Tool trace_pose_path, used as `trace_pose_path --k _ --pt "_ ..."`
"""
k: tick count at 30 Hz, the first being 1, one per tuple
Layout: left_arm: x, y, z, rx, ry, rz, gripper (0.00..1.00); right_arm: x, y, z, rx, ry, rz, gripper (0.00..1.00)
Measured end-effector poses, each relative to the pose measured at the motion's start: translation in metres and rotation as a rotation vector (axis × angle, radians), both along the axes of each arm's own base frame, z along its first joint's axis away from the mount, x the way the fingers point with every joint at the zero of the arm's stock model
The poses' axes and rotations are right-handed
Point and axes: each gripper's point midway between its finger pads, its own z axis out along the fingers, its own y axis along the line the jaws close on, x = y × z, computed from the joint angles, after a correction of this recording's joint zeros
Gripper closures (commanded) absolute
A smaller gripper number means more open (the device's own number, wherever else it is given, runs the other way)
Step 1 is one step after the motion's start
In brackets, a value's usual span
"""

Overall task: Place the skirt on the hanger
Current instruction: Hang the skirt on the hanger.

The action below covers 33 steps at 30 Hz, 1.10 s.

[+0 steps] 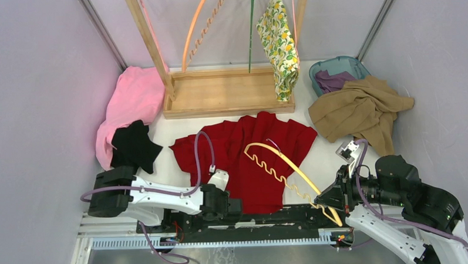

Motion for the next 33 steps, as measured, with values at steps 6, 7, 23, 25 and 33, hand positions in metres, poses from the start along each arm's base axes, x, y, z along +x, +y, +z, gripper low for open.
trace_pose_path --k 6,7,23,25,33 --pt "0.007 0.001 -0.001 0.021 -0.049 0.021 0.66 0.000 0.000 0.000 0.000 0.000 0.000 0.99" --pt "0.008 0.001 -0.001 0.022 -0.054 0.022 0.72 0.000 0.000 0.000 0.000 0.000 0.001 0.99" --pt "0.035 -0.040 0.036 -0.073 -0.100 0.062 0.91 -0.020 0.003 0.002 0.052 0.045 0.073 0.99" --pt "0.044 -0.047 0.041 -0.091 -0.102 0.073 0.91 -0.027 0.002 0.005 0.074 0.057 0.089 0.99" --pt "0.074 -0.072 0.067 -0.139 -0.128 0.057 0.91 -0.055 -0.003 0.010 0.121 0.117 0.148 0.99"
